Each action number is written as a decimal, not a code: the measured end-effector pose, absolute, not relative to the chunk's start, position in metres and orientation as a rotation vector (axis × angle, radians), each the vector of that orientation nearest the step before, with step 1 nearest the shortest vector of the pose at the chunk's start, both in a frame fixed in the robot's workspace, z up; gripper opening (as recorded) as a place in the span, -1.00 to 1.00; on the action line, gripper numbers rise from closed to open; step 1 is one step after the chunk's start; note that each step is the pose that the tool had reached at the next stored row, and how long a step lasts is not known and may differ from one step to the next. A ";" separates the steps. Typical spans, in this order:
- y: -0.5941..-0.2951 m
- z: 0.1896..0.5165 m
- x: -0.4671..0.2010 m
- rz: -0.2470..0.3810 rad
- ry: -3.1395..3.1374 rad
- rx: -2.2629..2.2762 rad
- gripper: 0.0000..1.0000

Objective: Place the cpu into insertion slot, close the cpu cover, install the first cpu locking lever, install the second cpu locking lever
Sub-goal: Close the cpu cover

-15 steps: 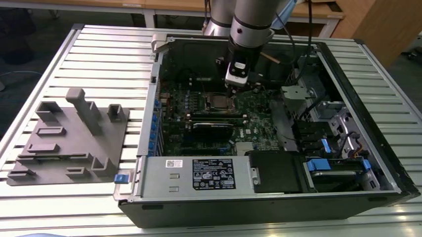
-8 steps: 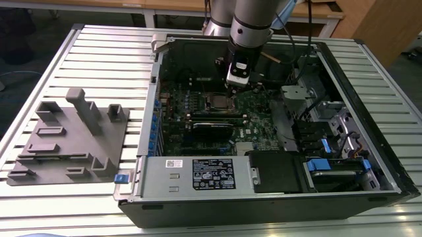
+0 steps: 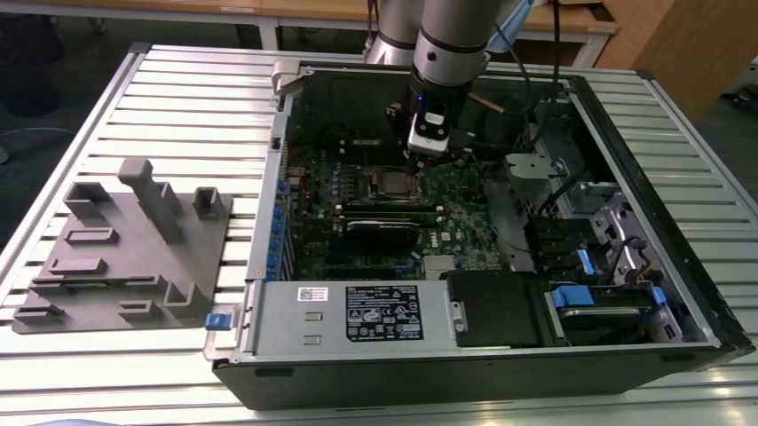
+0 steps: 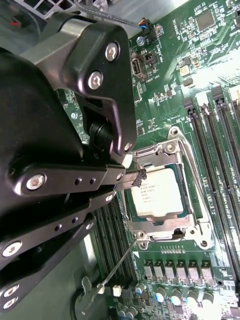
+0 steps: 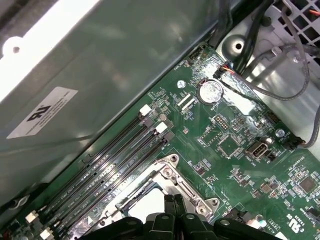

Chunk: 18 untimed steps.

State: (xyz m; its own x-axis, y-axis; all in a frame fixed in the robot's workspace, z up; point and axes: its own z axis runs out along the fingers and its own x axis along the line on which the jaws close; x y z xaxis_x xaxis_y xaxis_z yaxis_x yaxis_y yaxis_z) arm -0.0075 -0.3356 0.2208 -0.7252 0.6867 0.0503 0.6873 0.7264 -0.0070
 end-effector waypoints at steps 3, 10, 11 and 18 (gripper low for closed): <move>-0.336 0.221 -0.008 -0.018 -2.893 -1.090 -0.79; -0.336 0.221 -0.008 -0.016 -2.910 -1.043 -0.79; -0.336 0.221 -0.008 -0.016 -2.910 -1.043 -0.79; -0.336 0.221 -0.008 -0.016 -2.910 -1.043 -0.79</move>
State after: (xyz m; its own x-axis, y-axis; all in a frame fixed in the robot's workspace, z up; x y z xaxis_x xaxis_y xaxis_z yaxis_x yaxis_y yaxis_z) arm -0.0075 -0.3356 0.2208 -0.7713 0.6345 0.0505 0.6351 0.7724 -0.0068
